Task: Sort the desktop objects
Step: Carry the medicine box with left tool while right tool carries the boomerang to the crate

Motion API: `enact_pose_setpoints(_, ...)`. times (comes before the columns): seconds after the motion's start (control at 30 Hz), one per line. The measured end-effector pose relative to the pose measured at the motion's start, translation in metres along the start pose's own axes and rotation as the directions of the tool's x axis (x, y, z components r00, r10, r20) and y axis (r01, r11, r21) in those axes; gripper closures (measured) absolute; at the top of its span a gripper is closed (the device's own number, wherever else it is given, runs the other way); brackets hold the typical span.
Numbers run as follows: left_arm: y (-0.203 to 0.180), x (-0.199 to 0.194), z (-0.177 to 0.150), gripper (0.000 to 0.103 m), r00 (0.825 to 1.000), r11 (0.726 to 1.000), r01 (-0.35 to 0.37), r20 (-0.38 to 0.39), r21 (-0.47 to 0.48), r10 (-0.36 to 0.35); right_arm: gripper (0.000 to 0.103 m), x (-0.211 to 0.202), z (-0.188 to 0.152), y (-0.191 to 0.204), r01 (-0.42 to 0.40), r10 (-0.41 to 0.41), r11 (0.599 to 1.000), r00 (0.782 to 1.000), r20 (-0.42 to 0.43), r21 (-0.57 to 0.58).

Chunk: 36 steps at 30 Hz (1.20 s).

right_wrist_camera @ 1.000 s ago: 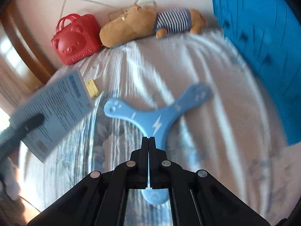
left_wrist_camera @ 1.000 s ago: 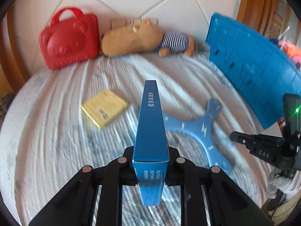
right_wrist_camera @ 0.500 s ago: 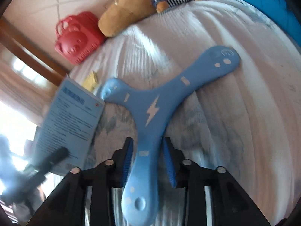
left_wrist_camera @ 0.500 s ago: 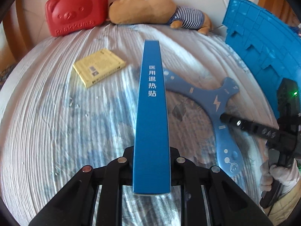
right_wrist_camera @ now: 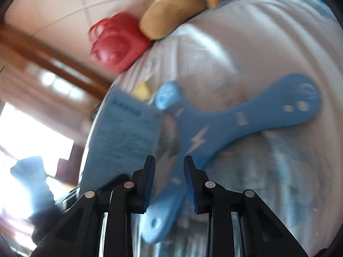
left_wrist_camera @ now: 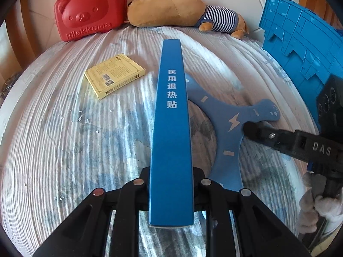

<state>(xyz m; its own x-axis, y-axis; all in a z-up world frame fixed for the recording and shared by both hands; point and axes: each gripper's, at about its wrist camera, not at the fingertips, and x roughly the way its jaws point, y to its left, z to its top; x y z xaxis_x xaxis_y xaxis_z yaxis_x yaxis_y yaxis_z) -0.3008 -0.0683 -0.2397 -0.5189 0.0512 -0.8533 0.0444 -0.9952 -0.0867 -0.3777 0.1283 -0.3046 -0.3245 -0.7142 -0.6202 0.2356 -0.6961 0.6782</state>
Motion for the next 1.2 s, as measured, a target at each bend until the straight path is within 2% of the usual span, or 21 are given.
enact_pose_setpoints(0.1, -0.002, 0.003, 0.0, 0.085, 1.0, 1.0, -0.001, -0.007, 0.013, 0.002, 0.074, -0.012, -0.002, -0.019, 0.081, -0.083, 0.995, 0.996, 0.043, 0.057)
enact_pose_setpoints(0.23, -0.003, 0.005, 0.0, 0.085, 1.0, 1.0, -0.001, -0.011, 0.021, 0.002, 0.065, -0.005, 0.004, -0.027, 0.051, -0.057, 0.995, 0.995, 0.079, 0.081)
enact_pose_setpoints(0.4, 0.0, 0.011, 0.002, 0.085, 0.999, 1.0, 0.011, -0.032, 0.015, -0.01, 0.061, 0.004, 0.012, -0.037, 0.011, -0.025, 0.994, 0.992, 0.124, 0.109)
enact_pose_setpoints(0.47, 0.002, 0.014, 0.005, 0.085, 0.999, 1.0, 0.013, -0.036, 0.008, -0.013, 0.065, 0.013, 0.017, -0.033, -0.005, -0.005, 0.995, 0.994, 0.105, 0.099)
enact_pose_setpoints(0.53, 0.004, 0.017, 0.009, 0.085, 0.999, 1.0, 0.013, -0.035, -0.001, -0.013, 0.086, 0.018, 0.017, -0.023, -0.045, 0.041, 0.997, 0.996, 0.073, 0.055)
enact_pose_setpoints(0.57, 0.006, 0.018, 0.011, 0.085, 0.999, 1.0, 0.011, -0.034, -0.004, -0.011, 0.087, 0.021, 0.017, -0.018, -0.066, 0.064, 0.997, 0.996, 0.057, 0.033)
enact_pose_setpoints(0.63, 0.01, 0.022, 0.018, 0.085, 0.999, 1.0, 0.015, -0.033, -0.006, -0.015, 0.087, 0.026, 0.018, -0.006, -0.089, 0.089, 0.996, 0.996, 0.031, 0.0)
enact_pose_setpoints(0.8, 0.016, 0.032, 0.032, 0.085, 0.999, 1.0, 0.023, -0.03, -0.003, -0.023, 0.087, 0.049, 0.027, 0.003, -0.109, 0.11, 0.994, 0.994, -0.019, 0.008)
enact_pose_setpoints(1.07, 0.025, 0.036, 0.036, 0.085, 0.998, 0.999, 0.049, -0.037, -0.007, -0.049, 0.083, 0.07, 0.025, 0.034, -0.008, -0.001, 0.994, 0.997, -0.082, -0.108)
enact_pose_setpoints(1.2, 0.028, 0.037, 0.037, 0.085, 0.997, 0.998, 0.061, -0.039, -0.003, -0.061, 0.085, 0.077, 0.024, 0.036, 0.042, -0.054, 0.992, 0.994, -0.1, -0.119)
